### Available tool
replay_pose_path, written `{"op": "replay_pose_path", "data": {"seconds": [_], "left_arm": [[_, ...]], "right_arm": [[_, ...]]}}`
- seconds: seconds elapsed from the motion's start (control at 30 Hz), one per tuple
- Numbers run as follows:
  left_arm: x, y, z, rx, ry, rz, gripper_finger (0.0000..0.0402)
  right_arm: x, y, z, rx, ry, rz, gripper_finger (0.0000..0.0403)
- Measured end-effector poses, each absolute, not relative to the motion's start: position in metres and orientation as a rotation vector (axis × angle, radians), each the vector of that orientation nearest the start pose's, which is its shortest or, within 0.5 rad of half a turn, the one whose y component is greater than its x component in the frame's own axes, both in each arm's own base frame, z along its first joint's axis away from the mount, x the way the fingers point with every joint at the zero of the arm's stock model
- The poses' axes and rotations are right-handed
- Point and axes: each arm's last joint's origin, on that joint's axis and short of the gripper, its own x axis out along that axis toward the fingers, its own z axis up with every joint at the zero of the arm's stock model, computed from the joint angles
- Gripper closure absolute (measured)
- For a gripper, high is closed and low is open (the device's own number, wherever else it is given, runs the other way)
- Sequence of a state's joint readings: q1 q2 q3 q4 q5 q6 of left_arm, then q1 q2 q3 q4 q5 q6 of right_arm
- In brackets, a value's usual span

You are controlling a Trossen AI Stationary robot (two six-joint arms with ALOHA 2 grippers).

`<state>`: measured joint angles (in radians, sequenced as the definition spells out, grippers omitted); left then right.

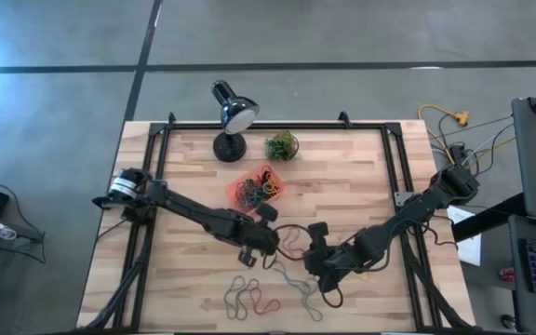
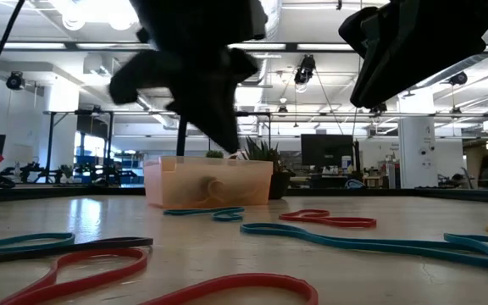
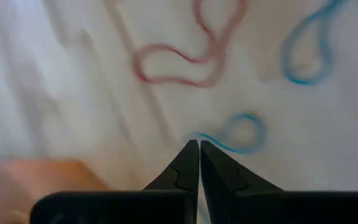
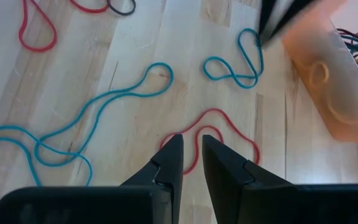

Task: Pick and place rubber bands into bin
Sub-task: Put the blue rubberband into the orange bin

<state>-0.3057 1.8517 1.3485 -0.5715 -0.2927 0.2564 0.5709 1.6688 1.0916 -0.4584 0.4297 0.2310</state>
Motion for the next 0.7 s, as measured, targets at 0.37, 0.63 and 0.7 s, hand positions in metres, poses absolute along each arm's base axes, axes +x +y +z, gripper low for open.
{"op": "replay_pose_path", "data": {"seconds": [0.37,0.63,0.7], "left_arm": [[0.345,-0.133,0.195,0.058,1.186,-0.111,0.0401],[0.351,-0.141,0.197,0.068,1.086,-0.17,0.0401],[0.358,-0.145,0.199,0.074,1.0,-0.241,0.04]], "right_arm": [[0.285,0.168,0.201,-0.287,0.917,0.021,0.0349],[0.285,0.168,0.2,-0.287,0.917,0.021,0.0349],[0.285,0.168,0.2,-0.284,0.917,0.02,0.0349]]}}
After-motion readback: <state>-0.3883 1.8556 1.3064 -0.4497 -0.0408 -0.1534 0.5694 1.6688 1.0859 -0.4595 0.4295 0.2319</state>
